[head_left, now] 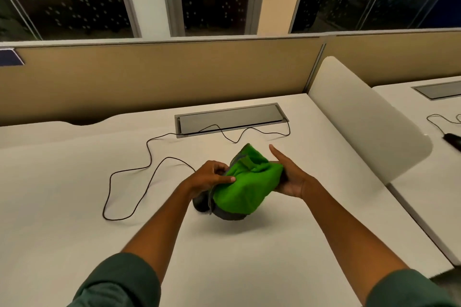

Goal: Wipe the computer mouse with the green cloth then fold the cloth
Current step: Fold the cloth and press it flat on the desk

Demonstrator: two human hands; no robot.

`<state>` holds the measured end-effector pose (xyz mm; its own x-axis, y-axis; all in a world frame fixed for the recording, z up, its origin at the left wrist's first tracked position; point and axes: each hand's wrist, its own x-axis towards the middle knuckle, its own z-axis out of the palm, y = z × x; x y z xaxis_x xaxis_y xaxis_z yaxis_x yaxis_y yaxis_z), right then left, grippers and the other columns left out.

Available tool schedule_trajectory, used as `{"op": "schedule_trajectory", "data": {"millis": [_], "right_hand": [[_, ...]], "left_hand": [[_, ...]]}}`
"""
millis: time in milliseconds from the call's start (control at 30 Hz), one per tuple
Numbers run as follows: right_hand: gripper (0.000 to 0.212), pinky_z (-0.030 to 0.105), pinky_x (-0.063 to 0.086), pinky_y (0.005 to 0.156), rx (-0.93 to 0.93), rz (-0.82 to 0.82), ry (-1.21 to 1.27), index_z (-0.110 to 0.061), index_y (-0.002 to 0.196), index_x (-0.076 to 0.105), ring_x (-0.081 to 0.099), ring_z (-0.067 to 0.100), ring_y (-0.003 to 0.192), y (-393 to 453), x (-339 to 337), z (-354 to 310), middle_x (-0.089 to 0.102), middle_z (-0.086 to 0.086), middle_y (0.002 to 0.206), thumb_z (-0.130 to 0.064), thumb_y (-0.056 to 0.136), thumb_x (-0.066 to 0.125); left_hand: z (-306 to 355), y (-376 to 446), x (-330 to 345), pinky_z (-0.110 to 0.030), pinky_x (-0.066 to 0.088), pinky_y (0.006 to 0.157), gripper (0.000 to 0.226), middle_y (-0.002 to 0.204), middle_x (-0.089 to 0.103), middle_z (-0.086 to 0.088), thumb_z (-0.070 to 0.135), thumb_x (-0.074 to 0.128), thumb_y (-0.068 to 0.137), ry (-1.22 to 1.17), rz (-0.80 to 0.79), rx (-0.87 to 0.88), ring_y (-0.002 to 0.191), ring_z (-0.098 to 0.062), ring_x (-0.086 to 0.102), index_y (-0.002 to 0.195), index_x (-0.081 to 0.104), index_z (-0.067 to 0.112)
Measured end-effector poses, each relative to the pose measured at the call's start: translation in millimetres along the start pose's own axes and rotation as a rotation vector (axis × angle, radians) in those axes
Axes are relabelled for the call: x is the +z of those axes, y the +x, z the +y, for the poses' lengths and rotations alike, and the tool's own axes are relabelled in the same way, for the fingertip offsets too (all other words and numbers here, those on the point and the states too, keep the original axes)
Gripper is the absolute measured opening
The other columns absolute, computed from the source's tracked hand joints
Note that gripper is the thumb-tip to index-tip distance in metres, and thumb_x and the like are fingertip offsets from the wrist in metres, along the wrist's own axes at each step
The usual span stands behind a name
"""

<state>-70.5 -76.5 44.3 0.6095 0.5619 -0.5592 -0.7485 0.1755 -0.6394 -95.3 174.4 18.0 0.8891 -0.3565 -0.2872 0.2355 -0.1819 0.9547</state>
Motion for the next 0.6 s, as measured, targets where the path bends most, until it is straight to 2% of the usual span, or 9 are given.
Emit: {"op": "schedule_trajectory", "data": {"millis": [100,200,300,367,433,533,600], "right_hand": [[0.089,0.053,0.043,0.104,-0.064,0.011,0.242,-0.001,0.132,0.052,0.053,0.038,0.124,-3,-32,14,0.055,0.024,0.135,-0.071,0.078,0.057],[0.072,0.049,0.048,0.099,-0.073,0.126,0.109,-0.009,0.127,0.056,0.061,0.035,0.116,-7,-57,29,0.063,0.018,0.127,-0.062,0.079,0.064],[0.052,0.045,0.052,0.095,-0.053,0.159,-0.108,-0.017,0.124,0.062,0.065,0.031,0.110,-12,-78,39,0.065,0.012,0.126,-0.035,0.078,0.077],[0.046,0.041,0.056,0.087,-0.039,0.189,-0.150,-0.015,0.124,0.059,0.067,0.028,0.106,-15,-91,44,0.067,0.011,0.123,-0.013,0.081,0.075],[0.042,0.040,0.058,0.079,-0.057,0.258,-0.164,-0.015,0.123,0.057,0.069,0.027,0.099,-16,-105,46,0.069,0.011,0.117,0.000,0.086,0.067],[0.039,0.039,0.058,0.072,-0.075,0.371,-0.207,-0.021,0.120,0.054,0.068,0.026,0.090,-20,-122,43,0.069,0.011,0.110,0.002,0.090,0.060],[0.035,0.037,0.057,0.069,-0.080,0.395,-0.210,-0.026,0.114,0.055,0.068,0.025,0.087,-23,-133,38,0.069,0.009,0.104,0.001,0.092,0.057]], "left_hand": [[-18,14,21,-0.033,0.055,0.079,0.024,0.093,0.070,-0.019,0.010,0.073,0.082,-0.133,0.106,-0.052,0.088,-0.027,0.066,0.097,0.064,-0.006],[-33,27,42,-0.035,0.057,0.081,0.022,0.094,0.072,-0.016,0.007,0.072,0.081,-0.247,0.185,-0.102,0.090,-0.028,0.068,0.099,0.065,-0.004],[-45,40,68,-0.038,0.057,0.082,0.020,0.107,0.067,-0.024,0.004,0.067,0.084,-0.404,0.268,-0.192,0.094,-0.031,0.066,0.103,0.062,-0.003],[-52,47,84,-0.040,0.055,0.080,0.012,0.110,0.066,-0.023,0.002,0.064,0.087,-0.498,0.285,-0.239,0.094,-0.032,0.065,0.099,0.062,0.003],[-54,56,99,-0.038,0.055,0.076,0.015,0.110,0.065,-0.020,0.002,0.062,0.089,-0.551,0.283,-0.276,0.093,-0.029,0.065,0.103,0.062,0.006],[-53,70,114,-0.040,0.054,0.082,0.027,0.114,0.065,-0.018,0.000,0.058,0.090,-0.581,0.274,-0.283,0.098,-0.031,0.064,0.117,0.058,0.004],[-49,80,121,-0.038,0.055,0.080,0.027,0.109,0.067,-0.017,-0.003,0.056,0.090,-0.571,0.272,-0.264,0.097,-0.030,0.065,0.114,0.059,0.007]]}}
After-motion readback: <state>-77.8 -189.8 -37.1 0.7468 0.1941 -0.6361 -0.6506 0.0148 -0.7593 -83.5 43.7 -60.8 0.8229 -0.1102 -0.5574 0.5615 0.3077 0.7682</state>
